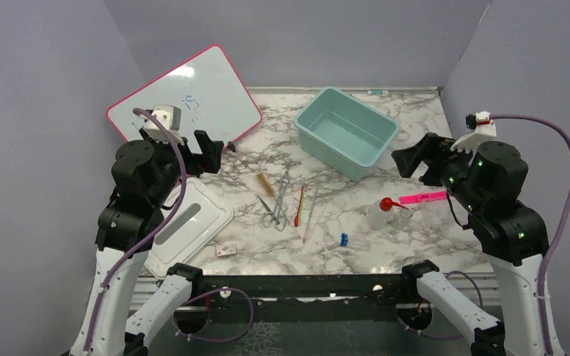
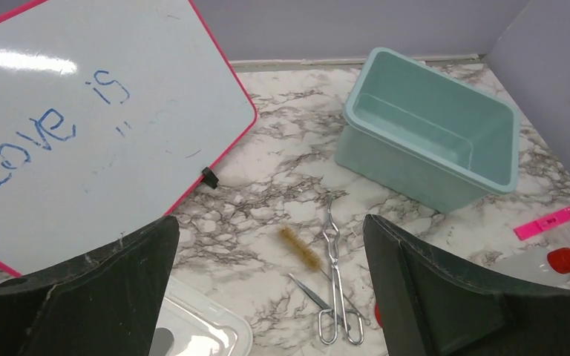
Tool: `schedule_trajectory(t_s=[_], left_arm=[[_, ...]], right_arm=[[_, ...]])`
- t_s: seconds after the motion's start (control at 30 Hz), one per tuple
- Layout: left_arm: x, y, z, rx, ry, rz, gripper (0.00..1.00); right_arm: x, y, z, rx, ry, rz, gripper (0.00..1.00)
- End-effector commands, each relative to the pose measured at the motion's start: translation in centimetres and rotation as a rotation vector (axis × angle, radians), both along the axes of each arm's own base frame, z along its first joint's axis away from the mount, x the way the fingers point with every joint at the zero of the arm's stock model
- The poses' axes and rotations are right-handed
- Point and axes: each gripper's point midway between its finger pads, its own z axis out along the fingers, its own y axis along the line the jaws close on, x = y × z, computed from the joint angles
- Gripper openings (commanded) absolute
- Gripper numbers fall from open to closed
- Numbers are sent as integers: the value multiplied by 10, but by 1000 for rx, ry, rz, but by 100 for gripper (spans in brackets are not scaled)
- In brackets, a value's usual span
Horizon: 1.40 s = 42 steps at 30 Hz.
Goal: Organize the chemistry lab equipment
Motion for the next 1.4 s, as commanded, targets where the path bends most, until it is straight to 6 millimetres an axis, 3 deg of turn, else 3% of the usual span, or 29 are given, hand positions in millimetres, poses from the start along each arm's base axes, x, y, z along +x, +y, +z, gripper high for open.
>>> schedule_trajectory(t_s=[0.0, 0.13, 0.23, 0.3, 0.53, 0.7, 0.83, 1.0, 1.2, 1.37], left_arm=[[-8, -15, 14, -37, -68, -98, 98], [-20, -39, 13, -61, -86, -246, 98], [-27, -53, 7, -82, -79, -340, 99], [-29, -61, 1, -94, -73, -386, 99], [-30, -73, -19, -135, -50, -453, 99], [-27, -76, -36, -151, -28, -458, 99], [-23, -75, -46, -158, -7, -442, 99], [-20, -74, -51, -156, 5, -427, 99], [-15, -72, -56, -157, 14, -402, 99], [-11, -71, -61, -161, 28, -390, 99]], right_arm=[[-14, -9, -14, -11, 44, -38, 93], [-26, -17, -13, 28, 42, -86, 82], [-37, -20, -16, 15, 33, -76, 80], [-42, -21, -28, -6, 87, -77, 80], [-53, -15, -98, -65, 370, -41, 84], [-53, -9, -159, -69, 562, -49, 83], [-48, -10, -189, -62, 617, -96, 83], [-39, -19, -194, -71, 600, -174, 82], [-28, -11, -211, 15, 620, -221, 70], [-19, -11, -224, 45, 610, -260, 73]])
